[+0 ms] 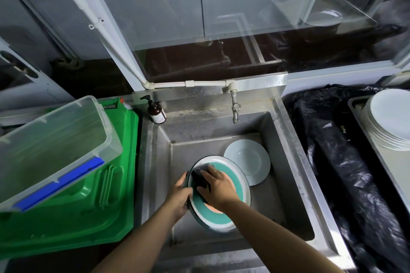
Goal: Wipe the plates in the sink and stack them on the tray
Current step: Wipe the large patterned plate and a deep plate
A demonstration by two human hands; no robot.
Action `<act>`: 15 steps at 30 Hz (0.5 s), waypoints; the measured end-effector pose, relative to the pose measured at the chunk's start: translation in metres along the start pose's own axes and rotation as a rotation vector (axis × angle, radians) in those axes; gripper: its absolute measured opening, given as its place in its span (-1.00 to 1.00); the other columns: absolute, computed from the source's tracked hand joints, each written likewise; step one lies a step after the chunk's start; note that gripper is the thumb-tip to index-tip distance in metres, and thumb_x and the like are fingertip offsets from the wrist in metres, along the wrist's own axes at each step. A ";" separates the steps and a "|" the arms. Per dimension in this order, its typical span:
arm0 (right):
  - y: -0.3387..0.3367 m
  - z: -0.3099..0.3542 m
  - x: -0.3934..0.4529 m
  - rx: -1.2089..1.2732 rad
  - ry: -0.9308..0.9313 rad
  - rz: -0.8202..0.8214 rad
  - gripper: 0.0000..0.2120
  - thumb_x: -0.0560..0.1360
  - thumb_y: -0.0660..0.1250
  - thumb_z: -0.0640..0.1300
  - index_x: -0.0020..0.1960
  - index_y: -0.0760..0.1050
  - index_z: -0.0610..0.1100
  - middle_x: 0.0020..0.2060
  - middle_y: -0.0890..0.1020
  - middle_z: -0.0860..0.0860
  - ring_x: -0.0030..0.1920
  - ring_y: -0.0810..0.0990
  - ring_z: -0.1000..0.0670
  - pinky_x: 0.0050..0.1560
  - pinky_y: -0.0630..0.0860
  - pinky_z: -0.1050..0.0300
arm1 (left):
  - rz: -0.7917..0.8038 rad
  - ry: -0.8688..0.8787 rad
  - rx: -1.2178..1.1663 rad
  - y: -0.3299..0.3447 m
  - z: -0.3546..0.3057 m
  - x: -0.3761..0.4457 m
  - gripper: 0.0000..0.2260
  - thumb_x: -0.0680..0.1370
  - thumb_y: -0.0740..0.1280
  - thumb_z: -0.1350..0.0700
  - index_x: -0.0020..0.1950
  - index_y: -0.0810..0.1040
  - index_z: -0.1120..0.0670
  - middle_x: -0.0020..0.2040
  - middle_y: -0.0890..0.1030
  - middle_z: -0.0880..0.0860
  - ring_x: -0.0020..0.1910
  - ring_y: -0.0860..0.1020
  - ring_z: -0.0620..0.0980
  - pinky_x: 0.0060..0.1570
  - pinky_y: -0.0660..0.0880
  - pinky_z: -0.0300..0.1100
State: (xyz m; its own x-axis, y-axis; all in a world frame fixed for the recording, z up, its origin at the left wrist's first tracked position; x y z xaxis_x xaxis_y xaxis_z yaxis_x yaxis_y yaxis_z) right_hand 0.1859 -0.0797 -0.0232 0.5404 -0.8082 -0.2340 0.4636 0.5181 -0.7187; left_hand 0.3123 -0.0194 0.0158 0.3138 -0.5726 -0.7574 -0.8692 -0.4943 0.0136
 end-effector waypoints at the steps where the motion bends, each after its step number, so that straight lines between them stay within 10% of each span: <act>1: 0.005 -0.001 -0.004 -0.072 -0.022 0.049 -0.39 0.56 0.23 0.20 0.57 0.24 0.08 0.61 0.10 0.02 0.60 0.03 -0.12 0.55 0.10 -0.07 | 0.030 -0.011 -0.015 -0.001 0.002 0.000 -0.31 0.42 0.01 0.57 0.26 0.57 -0.07 0.00 0.69 0.24 -0.27 0.66 0.04 -0.40 0.52 -0.24; 3: 0.004 -0.005 -0.015 -0.172 -0.142 0.031 -0.36 0.58 0.16 0.23 0.60 0.13 0.09 0.62 -0.02 0.05 0.61 -0.17 -0.06 0.59 -0.04 -0.09 | 0.095 -0.032 -0.031 -0.005 0.009 0.004 -0.23 0.38 0.03 0.54 0.39 0.54 -0.08 0.12 0.68 0.25 -0.09 0.64 0.15 -0.25 0.51 -0.14; 7: 0.005 -0.012 -0.031 -0.362 -0.350 -0.107 -0.45 0.59 0.20 0.08 0.55 0.29 -0.03 0.58 0.21 0.00 0.60 0.05 -0.15 0.52 0.12 -0.10 | 0.158 -0.067 -0.069 -0.002 0.017 0.001 -0.21 0.37 0.02 0.55 0.35 0.55 -0.14 0.17 0.68 0.21 -0.09 0.64 0.16 -0.22 0.53 -0.11; 15: -0.020 -0.019 -0.007 -0.426 -0.141 -0.154 -0.61 0.56 0.20 0.08 0.33 0.54 0.06 0.39 0.51 0.07 0.47 0.39 -0.16 0.08 0.55 -0.08 | 0.238 0.024 -0.209 0.002 0.030 -0.004 -0.20 0.28 0.03 0.54 0.43 0.49 0.06 0.27 0.63 0.26 0.21 0.59 0.28 0.17 0.48 0.05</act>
State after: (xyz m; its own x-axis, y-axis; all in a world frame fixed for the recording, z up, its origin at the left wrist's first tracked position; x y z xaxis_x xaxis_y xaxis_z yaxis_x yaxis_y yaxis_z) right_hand 0.1594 -0.0899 -0.0200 0.5916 -0.8056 -0.0332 0.2329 0.2102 -0.9495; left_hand 0.2977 0.0013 -0.0007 0.1220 -0.7021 -0.7016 -0.8224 -0.4672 0.3245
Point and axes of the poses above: each hand's wrist, its own x-axis towards the middle knuckle, its own y-axis out of the palm, z = x × y, the point moved 4 cm from there along x, towards the middle knuckle
